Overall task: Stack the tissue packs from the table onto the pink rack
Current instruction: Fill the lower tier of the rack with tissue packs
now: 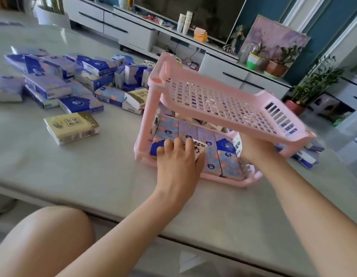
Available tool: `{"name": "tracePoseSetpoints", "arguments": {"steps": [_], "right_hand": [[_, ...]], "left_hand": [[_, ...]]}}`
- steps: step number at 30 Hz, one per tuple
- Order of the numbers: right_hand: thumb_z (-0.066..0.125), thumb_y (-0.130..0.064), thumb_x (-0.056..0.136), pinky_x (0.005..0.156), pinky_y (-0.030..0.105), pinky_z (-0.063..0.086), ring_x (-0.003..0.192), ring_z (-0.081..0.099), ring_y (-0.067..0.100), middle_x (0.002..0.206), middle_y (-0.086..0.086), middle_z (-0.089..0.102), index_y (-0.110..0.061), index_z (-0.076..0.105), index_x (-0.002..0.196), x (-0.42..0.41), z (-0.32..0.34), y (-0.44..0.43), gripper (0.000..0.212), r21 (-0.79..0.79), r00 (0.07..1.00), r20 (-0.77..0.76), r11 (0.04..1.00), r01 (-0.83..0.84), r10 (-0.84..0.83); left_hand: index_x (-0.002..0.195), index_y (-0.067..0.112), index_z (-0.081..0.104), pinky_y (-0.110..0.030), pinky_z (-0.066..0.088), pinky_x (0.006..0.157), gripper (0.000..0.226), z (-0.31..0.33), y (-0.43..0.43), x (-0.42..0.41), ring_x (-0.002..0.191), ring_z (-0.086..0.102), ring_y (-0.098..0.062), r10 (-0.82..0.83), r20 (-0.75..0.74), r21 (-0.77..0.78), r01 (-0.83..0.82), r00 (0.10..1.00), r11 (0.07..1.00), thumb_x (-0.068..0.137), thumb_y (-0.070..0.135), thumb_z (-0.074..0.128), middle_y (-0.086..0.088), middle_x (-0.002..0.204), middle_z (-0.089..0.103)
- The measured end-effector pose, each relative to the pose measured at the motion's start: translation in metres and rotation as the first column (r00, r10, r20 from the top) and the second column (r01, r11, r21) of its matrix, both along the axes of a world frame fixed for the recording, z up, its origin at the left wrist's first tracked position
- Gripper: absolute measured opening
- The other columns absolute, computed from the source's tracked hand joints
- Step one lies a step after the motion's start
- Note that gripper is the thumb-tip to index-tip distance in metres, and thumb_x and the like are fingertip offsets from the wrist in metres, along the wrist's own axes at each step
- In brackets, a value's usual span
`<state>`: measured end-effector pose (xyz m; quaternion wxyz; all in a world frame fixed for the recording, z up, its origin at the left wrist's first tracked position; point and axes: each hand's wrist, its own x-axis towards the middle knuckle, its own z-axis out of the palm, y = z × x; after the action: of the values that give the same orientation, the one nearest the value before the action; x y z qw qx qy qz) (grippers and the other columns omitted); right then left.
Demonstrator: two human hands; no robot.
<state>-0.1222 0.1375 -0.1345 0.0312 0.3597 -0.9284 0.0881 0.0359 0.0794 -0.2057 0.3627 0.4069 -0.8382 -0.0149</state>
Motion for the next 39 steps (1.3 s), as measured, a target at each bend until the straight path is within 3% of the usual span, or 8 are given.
{"name": "tracePoseSetpoints", "arguments": {"steps": [9, 12, 14, 16, 23, 28, 33, 39], "right_hand": [[0.043, -0.003, 0.09, 0.079, 0.032, 0.039, 0.103, 0.056, 0.031, 0.105, 0.015, 0.058, -0.003, 0.052, 0.11, 0.03, 0.015, 0.006, 0.021, 0.339, 0.981, -0.185, 0.941, 0.013, 0.054], [0.04, -0.012, 0.095, 0.075, 0.033, 0.044, 0.092, 0.059, 0.034, 0.099, 0.017, 0.061, -0.004, 0.052, 0.113, 0.05, 0.019, 0.019, 0.023, -0.083, 0.981, 0.179, 0.994, -0.068, 0.081], [0.037, -0.018, 0.099, 0.072, 0.038, 0.051, 0.074, 0.061, 0.029, 0.088, 0.012, 0.063, -0.013, 0.056, 0.106, 0.074, 0.018, 0.034, 0.021, -0.425, 0.759, 0.614, 0.901, 0.087, 0.217], [0.037, -0.02, 0.099, 0.059, 0.032, 0.051, 0.06, 0.059, 0.022, 0.078, 0.008, 0.063, -0.015, 0.06, 0.095, 0.083, 0.009, 0.047, 0.024, -0.551, 0.627, 0.707, 0.811, 0.2, 0.326], [0.054, -0.008, 0.09, 0.063, 0.01, 0.046, 0.06, 0.057, 0.009, 0.075, -0.003, 0.062, -0.021, 0.06, 0.112, 0.067, -0.014, 0.068, 0.026, -0.584, 0.977, 0.133, 0.809, -0.059, 0.167], [0.062, 0.007, 0.079, 0.056, 0.037, 0.051, 0.067, 0.064, 0.038, 0.091, 0.022, 0.066, -0.002, 0.061, 0.114, 0.059, -0.021, 0.064, 0.036, -0.505, 0.93, -0.366, 0.835, -0.218, 0.021], [0.067, 0.004, 0.077, 0.037, 0.035, 0.042, 0.05, 0.06, 0.041, 0.081, 0.025, 0.064, 0.0, 0.061, 0.108, 0.059, -0.039, 0.046, 0.032, -0.431, 0.903, -0.414, 0.899, -0.079, -0.119], [0.041, -0.018, 0.097, 0.064, 0.043, 0.041, 0.089, 0.059, 0.045, 0.103, 0.026, 0.06, -0.005, 0.045, 0.124, 0.056, -0.035, 0.033, 0.03, -0.429, 0.915, -0.278, 0.89, 0.155, -0.293]], "left_hand": [[0.091, 0.009, 0.063, -0.036, 0.044, 0.061, 0.046, 0.008, 0.004, 0.005, 0.072, 0.056, -0.031, -0.133, -0.205, 0.213, 0.177, 0.97, 0.961, 0.086, 0.044, 0.033, -0.009, 0.078, 0.063], [0.124, 0.008, 0.049, -0.029, 0.037, 0.086, 0.049, 0.016, 0.013, 0.01, 0.106, 0.045, -0.025, -0.266, -0.509, 0.329, 0.471, 0.818, 0.818, 0.09, 0.043, 0.045, -0.009, 0.115, 0.055], [0.13, 0.009, 0.042, -0.012, 0.03, 0.087, 0.05, 0.017, 0.019, 0.01, 0.11, 0.039, -0.009, -0.382, -0.571, 0.267, 0.604, 0.727, 0.751, 0.088, 0.029, 0.06, -0.005, 0.12, 0.05], [0.131, 0.01, 0.042, 0.001, 0.025, 0.084, 0.053, 0.015, 0.023, 0.003, 0.101, 0.036, 0.006, -0.447, -0.589, 0.234, 0.671, 0.673, 0.703, 0.085, 0.018, 0.066, 0.0, 0.117, 0.049], [0.136, 0.018, 0.037, -0.01, 0.029, 0.096, 0.062, 0.008, 0.041, -0.026, 0.121, 0.041, -0.005, -0.509, -0.581, 0.361, 0.761, 0.636, 0.539, 0.083, 0.023, 0.068, 0.004, 0.133, 0.048], [0.113, 0.009, 0.063, -0.039, 0.037, 0.103, 0.048, -0.003, 0.041, -0.036, 0.117, 0.056, -0.023, -0.56, -0.153, 0.194, 0.58, 0.814, 0.791, 0.081, 0.037, 0.04, -0.008, 0.119, 0.063], [0.095, 0.011, 0.07, -0.039, 0.041, 0.097, 0.051, -0.012, 0.041, -0.034, 0.104, 0.063, -0.024, -0.552, 0.062, 0.072, 0.548, 0.832, 0.834, 0.071, 0.035, 0.033, -0.005, 0.101, 0.068], [0.094, 0.009, 0.069, -0.038, 0.028, 0.097, 0.05, -0.014, 0.038, -0.037, 0.105, 0.061, -0.027, -0.556, 0.093, 0.096, 0.548, 0.826, 0.831, 0.069, 0.032, 0.032, -0.007, 0.099, 0.067]]}}
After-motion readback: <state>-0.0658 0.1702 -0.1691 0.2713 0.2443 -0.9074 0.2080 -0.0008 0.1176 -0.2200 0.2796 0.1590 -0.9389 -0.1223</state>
